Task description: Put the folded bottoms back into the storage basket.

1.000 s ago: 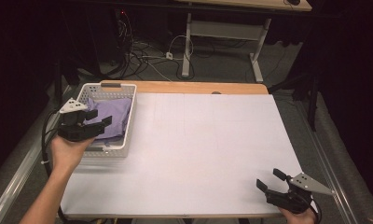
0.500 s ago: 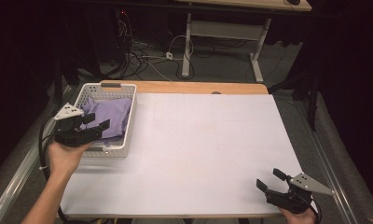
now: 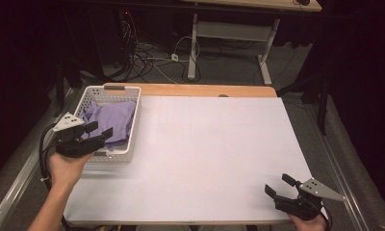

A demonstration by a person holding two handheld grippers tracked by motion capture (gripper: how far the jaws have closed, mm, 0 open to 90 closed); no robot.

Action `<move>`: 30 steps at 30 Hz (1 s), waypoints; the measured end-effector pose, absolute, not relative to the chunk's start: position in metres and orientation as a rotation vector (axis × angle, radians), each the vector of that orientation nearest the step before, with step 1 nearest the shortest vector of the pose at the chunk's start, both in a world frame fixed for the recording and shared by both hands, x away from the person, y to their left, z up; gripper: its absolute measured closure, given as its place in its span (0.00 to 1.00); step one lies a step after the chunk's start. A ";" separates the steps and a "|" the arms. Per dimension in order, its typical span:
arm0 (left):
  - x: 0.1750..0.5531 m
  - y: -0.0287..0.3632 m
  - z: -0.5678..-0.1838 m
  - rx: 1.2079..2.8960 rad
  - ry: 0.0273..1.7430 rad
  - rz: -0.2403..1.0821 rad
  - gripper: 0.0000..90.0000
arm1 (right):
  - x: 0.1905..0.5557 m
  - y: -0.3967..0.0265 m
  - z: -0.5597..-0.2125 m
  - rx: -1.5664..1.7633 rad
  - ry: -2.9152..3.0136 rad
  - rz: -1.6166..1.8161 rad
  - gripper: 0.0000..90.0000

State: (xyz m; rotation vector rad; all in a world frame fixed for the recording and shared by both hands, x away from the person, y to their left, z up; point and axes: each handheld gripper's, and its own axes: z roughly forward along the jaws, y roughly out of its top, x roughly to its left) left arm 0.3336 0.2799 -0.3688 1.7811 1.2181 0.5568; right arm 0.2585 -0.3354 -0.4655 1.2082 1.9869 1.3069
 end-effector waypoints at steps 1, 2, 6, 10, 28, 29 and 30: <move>0.333 0.280 -0.369 1.782 1.218 0.556 0.41 | 0.259 -0.335 -0.465 1.208 1.987 1.306 0.21; 0.332 0.280 -0.370 1.782 1.218 0.556 0.41 | 0.259 -0.335 -0.465 1.208 1.986 1.307 0.21; 0.329 0.281 -0.371 1.775 1.214 0.554 0.41 | 0.258 -0.335 -0.465 1.209 1.986 1.307 0.21; 0.326 0.279 -0.374 1.795 1.207 0.582 0.41 | 0.258 -0.335 -0.465 1.209 1.986 1.307 0.21; 0.316 0.271 -0.379 1.785 1.167 0.563 0.41 | 0.258 -0.335 -0.465 1.208 1.988 1.307 0.21; 0.316 0.270 -0.380 1.783 1.167 0.561 0.41 | 0.258 -0.335 -0.465 1.208 1.987 1.307 0.21; 0.315 0.269 -0.380 1.784 1.165 0.561 0.41 | 0.258 -0.335 -0.465 1.208 1.987 1.308 0.21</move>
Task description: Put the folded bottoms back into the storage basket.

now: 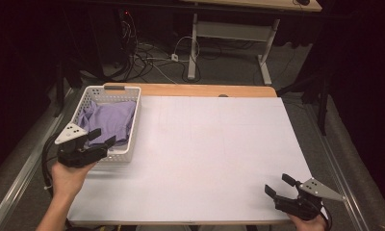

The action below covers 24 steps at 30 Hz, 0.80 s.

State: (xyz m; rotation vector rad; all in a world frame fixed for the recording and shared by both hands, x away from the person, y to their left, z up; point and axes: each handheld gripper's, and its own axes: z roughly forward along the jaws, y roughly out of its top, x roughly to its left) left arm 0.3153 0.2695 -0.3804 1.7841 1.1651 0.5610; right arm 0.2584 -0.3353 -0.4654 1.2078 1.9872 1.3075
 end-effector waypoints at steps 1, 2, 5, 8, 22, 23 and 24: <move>0.315 0.269 -0.381 1.783 1.164 0.559 0.41 | 0.258 -0.335 -0.465 1.209 1.987 1.308 0.21; 0.314 0.269 -0.382 1.782 1.162 0.559 0.41 | 0.258 -0.335 -0.465 1.209 1.986 1.308 0.21; 0.312 0.268 -0.384 1.783 1.158 0.559 0.41 | 0.258 -0.335 -0.465 1.209 1.987 1.307 0.21; 0.310 0.267 -0.386 1.787 1.160 0.565 0.41 | 0.258 -0.335 -0.465 1.208 1.986 1.308 0.21; 0.301 0.270 -0.396 1.772 1.168 0.563 0.40 | 0.258 -0.335 -0.465 1.207 1.989 1.303 0.21; 0.301 0.270 -0.396 1.773 1.168 0.561 0.40 | 0.258 -0.335 -0.465 1.208 1.988 1.304 0.21; 0.301 0.270 -0.397 1.773 1.169 0.560 0.40 | 0.258 -0.335 -0.465 1.209 1.987 1.304 0.21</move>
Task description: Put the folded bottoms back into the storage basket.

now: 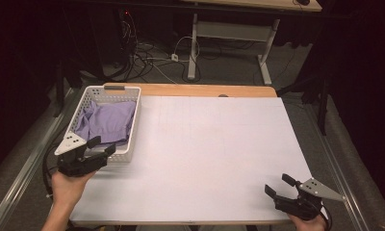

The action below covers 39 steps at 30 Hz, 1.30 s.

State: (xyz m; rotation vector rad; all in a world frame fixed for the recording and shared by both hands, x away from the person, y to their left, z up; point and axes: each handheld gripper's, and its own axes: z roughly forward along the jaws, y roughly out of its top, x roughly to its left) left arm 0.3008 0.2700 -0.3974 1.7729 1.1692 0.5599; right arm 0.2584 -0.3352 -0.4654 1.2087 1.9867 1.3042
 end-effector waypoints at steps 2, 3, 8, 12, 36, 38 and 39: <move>0.300 0.270 -0.399 1.777 1.170 0.558 0.40 | 0.258 -0.335 -0.465 1.209 1.986 1.304 0.21; 0.300 0.270 -0.400 1.774 1.171 0.557 0.40 | 0.258 -0.335 -0.465 1.208 1.986 1.305 0.21; 0.297 0.270 -0.402 1.774 1.174 0.560 0.40 | 0.258 -0.335 -0.465 1.209 1.987 1.305 0.21; 0.295 0.270 -0.404 1.775 1.174 0.565 0.39 | 0.258 -0.335 -0.465 1.208 1.987 1.304 0.21; 0.281 0.283 -0.416 1.747 1.198 0.577 0.40 | 0.258 -0.335 -0.465 1.210 1.987 1.305 0.21; 0.280 0.285 -0.417 1.747 1.204 0.576 0.40 | 0.258 -0.335 -0.465 1.210 1.986 1.305 0.21; 0.280 0.286 -0.418 1.746 1.207 0.576 0.40 | 0.258 -0.335 -0.465 1.211 1.986 1.305 0.21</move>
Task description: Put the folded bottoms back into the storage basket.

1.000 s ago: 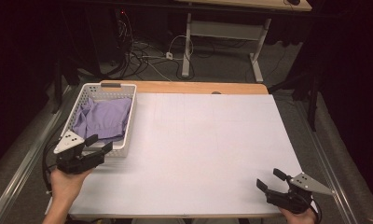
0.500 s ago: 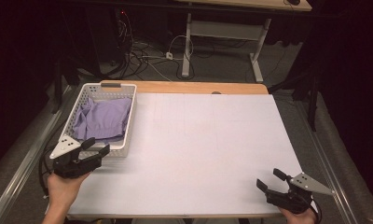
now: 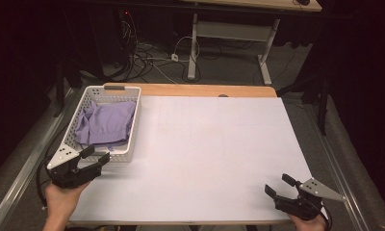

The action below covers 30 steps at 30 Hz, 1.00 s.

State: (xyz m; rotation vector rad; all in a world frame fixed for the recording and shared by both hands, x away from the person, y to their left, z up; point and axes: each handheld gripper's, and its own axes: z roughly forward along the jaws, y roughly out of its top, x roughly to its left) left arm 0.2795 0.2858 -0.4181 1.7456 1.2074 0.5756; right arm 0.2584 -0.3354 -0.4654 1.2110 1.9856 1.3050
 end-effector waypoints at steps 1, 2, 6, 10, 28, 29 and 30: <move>0.279 0.287 -0.419 1.743 1.209 0.576 0.40 | 0.258 -0.335 -0.465 1.211 1.986 1.305 0.21; 0.278 0.287 -0.419 1.742 1.211 0.577 0.40 | 0.258 -0.335 -0.465 1.211 1.986 1.305 0.21; 0.276 0.289 -0.422 1.738 1.219 0.579 0.40 | 0.258 -0.335 -0.465 1.211 1.987 1.305 0.21; 0.274 0.292 -0.424 1.735 1.228 0.581 0.40 | 0.258 -0.335 -0.465 1.211 1.986 1.305 0.21; 0.268 0.299 -0.436 1.723 1.262 0.587 0.40 | 0.259 -0.336 -0.466 1.213 1.985 1.305 0.21; 0.268 0.300 -0.437 1.722 1.263 0.587 0.40 | 0.259 -0.336 -0.466 1.212 1.985 1.305 0.21; 0.268 0.300 -0.438 1.722 1.265 0.586 0.40 | 0.258 -0.336 -0.466 1.214 1.985 1.306 0.21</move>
